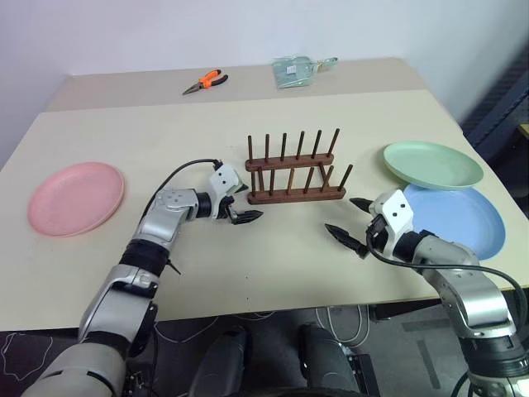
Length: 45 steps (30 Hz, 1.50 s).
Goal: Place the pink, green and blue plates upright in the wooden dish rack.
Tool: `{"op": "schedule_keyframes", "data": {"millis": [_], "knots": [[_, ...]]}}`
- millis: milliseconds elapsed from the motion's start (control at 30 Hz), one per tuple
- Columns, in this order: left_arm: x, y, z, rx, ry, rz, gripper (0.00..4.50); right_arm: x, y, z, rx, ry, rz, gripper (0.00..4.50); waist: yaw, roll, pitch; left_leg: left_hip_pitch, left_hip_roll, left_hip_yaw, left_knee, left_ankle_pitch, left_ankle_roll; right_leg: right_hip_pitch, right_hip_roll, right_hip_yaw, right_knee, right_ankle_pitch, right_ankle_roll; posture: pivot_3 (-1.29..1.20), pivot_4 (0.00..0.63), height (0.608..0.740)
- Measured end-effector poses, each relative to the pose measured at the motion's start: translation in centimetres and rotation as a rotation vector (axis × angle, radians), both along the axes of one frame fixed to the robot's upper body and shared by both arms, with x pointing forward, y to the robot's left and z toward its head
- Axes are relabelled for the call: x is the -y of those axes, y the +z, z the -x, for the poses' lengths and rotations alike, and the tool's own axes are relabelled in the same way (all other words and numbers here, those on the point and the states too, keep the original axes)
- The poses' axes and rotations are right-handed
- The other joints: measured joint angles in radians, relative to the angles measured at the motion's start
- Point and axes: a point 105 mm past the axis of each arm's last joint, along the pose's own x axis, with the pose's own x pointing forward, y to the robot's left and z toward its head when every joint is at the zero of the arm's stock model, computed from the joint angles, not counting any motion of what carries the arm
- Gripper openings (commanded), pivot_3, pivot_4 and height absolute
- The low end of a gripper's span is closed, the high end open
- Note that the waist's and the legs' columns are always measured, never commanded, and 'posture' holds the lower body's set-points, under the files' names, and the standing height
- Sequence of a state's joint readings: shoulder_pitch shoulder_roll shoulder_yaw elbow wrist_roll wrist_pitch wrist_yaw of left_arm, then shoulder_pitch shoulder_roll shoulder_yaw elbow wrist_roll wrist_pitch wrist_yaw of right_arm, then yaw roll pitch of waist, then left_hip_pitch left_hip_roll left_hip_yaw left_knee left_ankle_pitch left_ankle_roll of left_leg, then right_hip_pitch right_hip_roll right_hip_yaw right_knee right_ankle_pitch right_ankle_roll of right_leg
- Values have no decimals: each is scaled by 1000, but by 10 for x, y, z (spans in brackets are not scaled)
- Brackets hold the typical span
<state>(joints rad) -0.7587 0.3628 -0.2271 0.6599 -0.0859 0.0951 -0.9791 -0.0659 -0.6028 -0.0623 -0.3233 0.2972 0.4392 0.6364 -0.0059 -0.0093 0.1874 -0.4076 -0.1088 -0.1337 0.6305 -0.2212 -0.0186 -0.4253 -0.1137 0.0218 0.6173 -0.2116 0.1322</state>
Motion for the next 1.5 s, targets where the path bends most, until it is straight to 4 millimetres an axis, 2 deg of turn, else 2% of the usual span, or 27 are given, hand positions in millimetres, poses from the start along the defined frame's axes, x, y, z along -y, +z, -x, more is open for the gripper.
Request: {"op": "schedule_keyframes", "data": {"millis": [33, 167, 200, 367, 500, 567, 633, 667, 800, 833, 933, 1033, 1100, 1133, 1167, 1200, 1333, 1433, 1500], "knots": [[3, 0, -1, 2, -10, 1, 3213, -2, 1, 2, 3, 0, -1, 4500, 0, 0, 0, 0, 0, 0, 0, 0, 0, 0, 0, 0, 0, 0, 0, 0, 150, 732], [12, -1, 0, 7, -55, 16, 1108, -5, 4, 7, 19, -9, 0, 4500, -3, 0, 0, 0, 0, 0, 0, 0, 0, 0, 0, 0, 0, 0, 0, 0, 150, 732], [14, 0, 0, 18, -55, 25, 779, -5, 4, 7, 16, -13, 1, 4500, -5, 0, 0, 0, 0, 0, 0, 0, 0, 0, 0, 0, 0, 0, 0, 0, 150, 732], [11, -4, 14, 49, -90, 10, 779, -3, 1, 6, 7, -17, 8, 4500, -8, 0, 0, 1, 0, 0, 0, 0, 0, 0, 0, 0, 1, 0, 0, 0, 150, 732], [-6, -8, 41, 64, -147, -26, 779, 2, 1, 7, 0, -15, 31, 4500, -11, 0, -1, 1, 1, 0, -1, 0, 0, 0, 1, 1, 1, 0, 0, 0, 150, 732], [-14, -9, 56, 47, -175, -42, 779, 12, -2, 9, -16, -25, 56, 4500, -7, 0, -1, 1, 1, 0, -1, 0, 0, 0, 0, 1, 1, 0, 0, 0, 150, 732], [-21, -9, 67, 20, -189, -58, 1836, 22, -4, 11, -28, -41, 77, 4500, -6, 0, -1, 1, 1, 0, 0, 0, 0, 0, 0, 1, 1, 0, 0, 0, 150, 732], [-24, -10, 69, 11, -187, -69, 2202, 26, -5, 11, -34, -46, 85, 4500, -5, 0, -1, 1, 1, 0, 0, 0, 0, 0, 0, 1, 1, 0, 0, 0, 150, 732], [-33, -6, 67, 12, -142, -101, 4167, 37, -8, 13, -52, -57, 118, 4500, -6, 0, -1, 1, 1, 0, -1, 0, 0, 0, 0, 1, 1, 0, 0, 0, 150, 732], [-34, -6, 66, 14, -123, -103, 4167, 37, -9, 14, -58, -53, 122, 4500, -7, 0, -1, 1, 1, 0, -1, 0, 0, 0, 0, 1, 1, 0, 0, 0, 150, 732], [-45, -6, 67, 6, -73, -114, 4231, 37, -10, 17, -73, -27, 135, 3677, -10, 0, -1, 2, 1, 0, -1, 0, 0, 0, 1, 1, 1, 0, 0, 0, 150, 732], [-67, -8, 80, -60, -1, -103, 3303, 32, -15, 23, -95, 7, 133, 2071, -16, 1, -1, 2, 2, 0, -2, 0, 0, 0, 1, 1, 2, -1, -1, 0, 150, 732], [-80, -8, 93, -108, 34, -99, 2418, 26, -18, 27, -105, 32, 132, 1072, -15, 1, -1, 2, 2, 0, -2, 0, 0, 0, 1, 1, 2, -1, -1, 0, 150, 732], [-81, -9, 100, -129, 37, -95, 1778, 23, -19, 28, -109, 42, 132, 415, -13, 1, -1, 2, 2, 0, -2, 0, 0, 0, 1, 1, 2, -1, -2, 0, 150, 732], [-79, -9, 106, -147, 32, -79, 1463, 19, -22, 29, -115, 53, 127, 72, -9, 1, -1, 2, 2, 0, -2, 0, 0, 1, 1, 1, 1, -2, -3, 0, 150, 732], [-74, -10, 112, -163, 26, -63, 868, 16, -24, 29, -119, 63, 125, 0, -6, 1, -1, 2, 2, 0, -1, 0, 0, 1, 0, 1, 0, -2, -3, 0, 150, 732], [-39, -15, 121, -179, 0, 9, 868, 1, -32, 26, -117, 89, 141, 0, 11, 2, -2, 1, 1, 1, 0, -1, 1, 2, 0, 1, -2, -2, -3, 0, 150, 732], [-14, -18, 115, -148, 28, 61, 868, -7, -33, 14, -87, 81, 173, 0, 19, 1, -2, 1, 1, 0, 0, -1, 1, 2, 0, 1, -1, -1, -2, 0, 150, 732], [-4, -19, 105, -117, 78, 88, 868, -12, -33, 5, -60, 63, 183, 0, 19, 2, -3, 2, 0, 0, 0, -1, 1, 2, 0, 1, -2, -1, -2, 0, 150, 732]]}}
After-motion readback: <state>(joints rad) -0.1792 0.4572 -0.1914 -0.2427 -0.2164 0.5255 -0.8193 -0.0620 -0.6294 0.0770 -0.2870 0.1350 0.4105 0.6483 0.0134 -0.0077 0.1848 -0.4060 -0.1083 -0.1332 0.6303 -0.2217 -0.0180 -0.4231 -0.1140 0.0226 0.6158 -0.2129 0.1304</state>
